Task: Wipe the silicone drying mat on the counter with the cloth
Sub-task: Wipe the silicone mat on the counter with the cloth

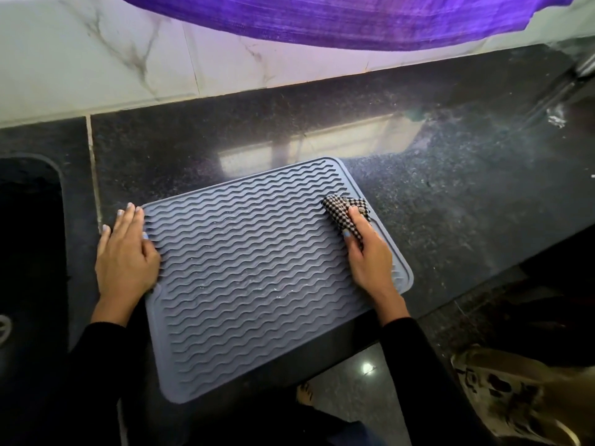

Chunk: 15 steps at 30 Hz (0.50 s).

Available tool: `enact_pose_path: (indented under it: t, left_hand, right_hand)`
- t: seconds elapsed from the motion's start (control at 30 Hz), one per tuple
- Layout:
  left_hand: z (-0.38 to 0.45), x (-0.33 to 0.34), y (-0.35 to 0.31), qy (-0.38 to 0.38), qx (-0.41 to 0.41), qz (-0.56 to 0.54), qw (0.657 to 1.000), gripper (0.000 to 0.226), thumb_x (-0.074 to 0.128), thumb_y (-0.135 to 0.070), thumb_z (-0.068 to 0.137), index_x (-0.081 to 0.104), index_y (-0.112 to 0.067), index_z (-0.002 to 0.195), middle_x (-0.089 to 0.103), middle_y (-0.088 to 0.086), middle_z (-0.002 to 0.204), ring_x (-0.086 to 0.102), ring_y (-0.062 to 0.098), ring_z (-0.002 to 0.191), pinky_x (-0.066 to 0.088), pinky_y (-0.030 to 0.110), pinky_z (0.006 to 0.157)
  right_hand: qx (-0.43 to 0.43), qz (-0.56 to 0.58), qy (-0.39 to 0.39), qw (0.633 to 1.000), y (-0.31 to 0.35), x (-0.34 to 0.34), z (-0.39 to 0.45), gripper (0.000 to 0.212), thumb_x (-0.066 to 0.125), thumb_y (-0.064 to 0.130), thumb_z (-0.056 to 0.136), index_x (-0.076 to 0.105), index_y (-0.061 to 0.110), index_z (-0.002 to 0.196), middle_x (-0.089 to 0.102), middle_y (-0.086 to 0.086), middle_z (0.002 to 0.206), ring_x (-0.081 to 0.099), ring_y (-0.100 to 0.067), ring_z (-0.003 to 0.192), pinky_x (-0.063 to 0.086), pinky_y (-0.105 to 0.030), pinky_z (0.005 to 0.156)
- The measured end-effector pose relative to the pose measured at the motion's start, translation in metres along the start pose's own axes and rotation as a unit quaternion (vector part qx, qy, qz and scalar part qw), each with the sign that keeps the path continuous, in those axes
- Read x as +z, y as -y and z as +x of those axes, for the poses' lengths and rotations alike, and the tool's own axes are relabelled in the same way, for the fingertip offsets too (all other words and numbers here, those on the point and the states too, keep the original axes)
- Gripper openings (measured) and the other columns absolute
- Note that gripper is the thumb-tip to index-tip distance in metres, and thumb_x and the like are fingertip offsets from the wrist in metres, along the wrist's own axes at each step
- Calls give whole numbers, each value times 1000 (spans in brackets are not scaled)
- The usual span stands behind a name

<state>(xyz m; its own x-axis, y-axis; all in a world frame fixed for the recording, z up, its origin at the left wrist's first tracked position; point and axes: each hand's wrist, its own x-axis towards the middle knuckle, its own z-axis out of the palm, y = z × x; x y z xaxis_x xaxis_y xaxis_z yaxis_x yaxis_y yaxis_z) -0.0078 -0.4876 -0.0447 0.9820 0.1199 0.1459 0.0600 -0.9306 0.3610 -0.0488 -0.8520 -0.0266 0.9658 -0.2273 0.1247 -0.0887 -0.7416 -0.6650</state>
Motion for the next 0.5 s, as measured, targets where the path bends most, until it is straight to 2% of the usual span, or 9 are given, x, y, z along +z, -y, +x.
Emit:
enact_pose_path:
  t: [0.1,0.17,0.2,0.23,0.27,0.37,0.4,0.47,0.5]
  left_hand:
    - [0,0,1,4,2,-2,1000,51,38,-4,90,33,-3,141,28,13,151,21,23,142,10,41,115]
    - [1,0,1,7,1,-3,1000,52,40,-2,90,32,-3,141,28,13,151,21,23,142,10,41,115]
    - [1,0,2,7,1,-2,1000,52,39,-2,90,32,-3,141,28,13,151,21,23,142,10,40,116]
    - [1,0,2,7,2,-1,1000,51,39,-2,91,32,-3,141,28,13,151,21,23,142,10,40,115]
    - [1,-1,1,7,3,-3,1000,51,39,-3,91,32,-3,141,28,13,151,21,23,142,10,39,115]
    - [1,0,1,1,-3,-3,1000,50,36,-6,92,32,-3,141,28,13,151,22,23,141,10,39,115]
    - [1,1,2,0,-1,0,1000,50,34,-9,91,32,-3,141,28,13,151,23,24,141,10,40,115]
    - [2,2,3,-1,6,5,1000,56,28,-16,88,32,-3,141,28,13,151,23,25,141,10,40,115]
    - [2,2,3,-1,7,7,1000,58,25,-19,86,32,-3,141,28,13,151,23,25,141,10,40,115]
  right_hand:
    - [98,190,9,977,-3,-9,11,40,48,15,95,48,11,134,55,-3,130,49,-14,120,36,-25,102]
    - [218,420,-7,881,-2,-25,20,37,43,10,96,48,1,131,60,-11,120,57,-22,109,45,-33,98]
    - [257,480,-31,838,-4,-33,22,37,40,10,97,47,-1,131,61,-12,116,59,-23,104,48,-34,93]
    - [272,489,-57,826,-4,-41,21,36,38,10,97,47,-2,131,62,-10,112,59,-23,102,50,-32,90]
    - [265,453,-79,848,0,-48,17,37,39,10,98,47,0,132,62,-6,110,60,-20,100,50,-28,88]
    - [143,218,-88,961,20,-47,-5,40,43,15,97,42,10,137,59,1,112,56,-5,88,49,-12,80]
    - [106,125,-65,984,24,-39,-12,42,43,18,97,39,13,139,59,-3,115,56,-9,88,49,-15,81]
    - [39,-44,-2,998,23,-15,-23,48,42,24,97,31,15,143,47,-9,140,50,-20,118,37,-30,103]
    - [8,-128,17,992,21,-3,-28,52,38,29,97,26,15,145,34,-9,149,37,-22,133,26,-33,111]
